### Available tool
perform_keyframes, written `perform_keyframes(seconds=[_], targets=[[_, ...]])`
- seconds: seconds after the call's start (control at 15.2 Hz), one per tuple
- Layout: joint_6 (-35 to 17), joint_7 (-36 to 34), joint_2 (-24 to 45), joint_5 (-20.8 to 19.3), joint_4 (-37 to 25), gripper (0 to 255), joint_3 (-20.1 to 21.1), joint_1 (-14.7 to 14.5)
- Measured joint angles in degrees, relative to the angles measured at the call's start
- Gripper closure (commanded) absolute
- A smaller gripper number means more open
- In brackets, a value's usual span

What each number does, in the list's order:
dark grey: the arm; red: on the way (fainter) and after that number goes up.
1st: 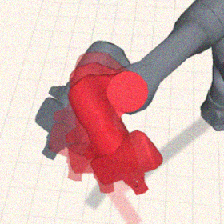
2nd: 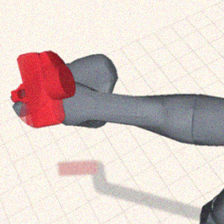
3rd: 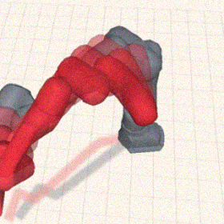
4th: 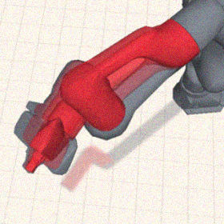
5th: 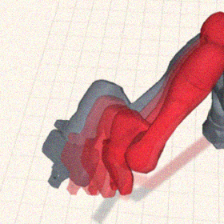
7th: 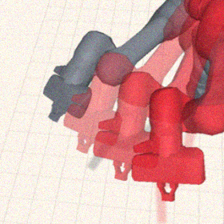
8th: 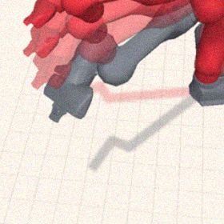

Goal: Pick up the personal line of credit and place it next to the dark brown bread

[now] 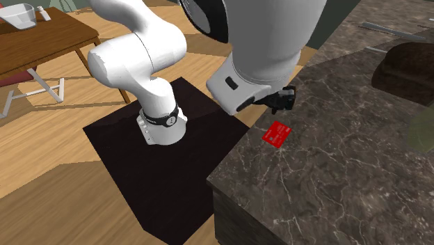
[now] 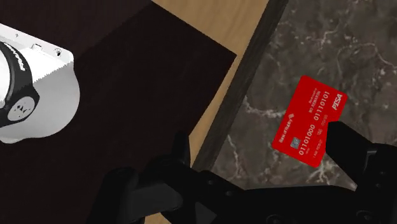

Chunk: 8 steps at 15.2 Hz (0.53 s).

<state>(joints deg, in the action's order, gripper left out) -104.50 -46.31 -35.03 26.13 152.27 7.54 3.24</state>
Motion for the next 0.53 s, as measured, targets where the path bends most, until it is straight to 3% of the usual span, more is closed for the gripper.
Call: perform_keyframes(seconds=[0.53], targets=[[-17.53,-13.77,12.49,19.60,1.71,0,4.81,-1.76]])
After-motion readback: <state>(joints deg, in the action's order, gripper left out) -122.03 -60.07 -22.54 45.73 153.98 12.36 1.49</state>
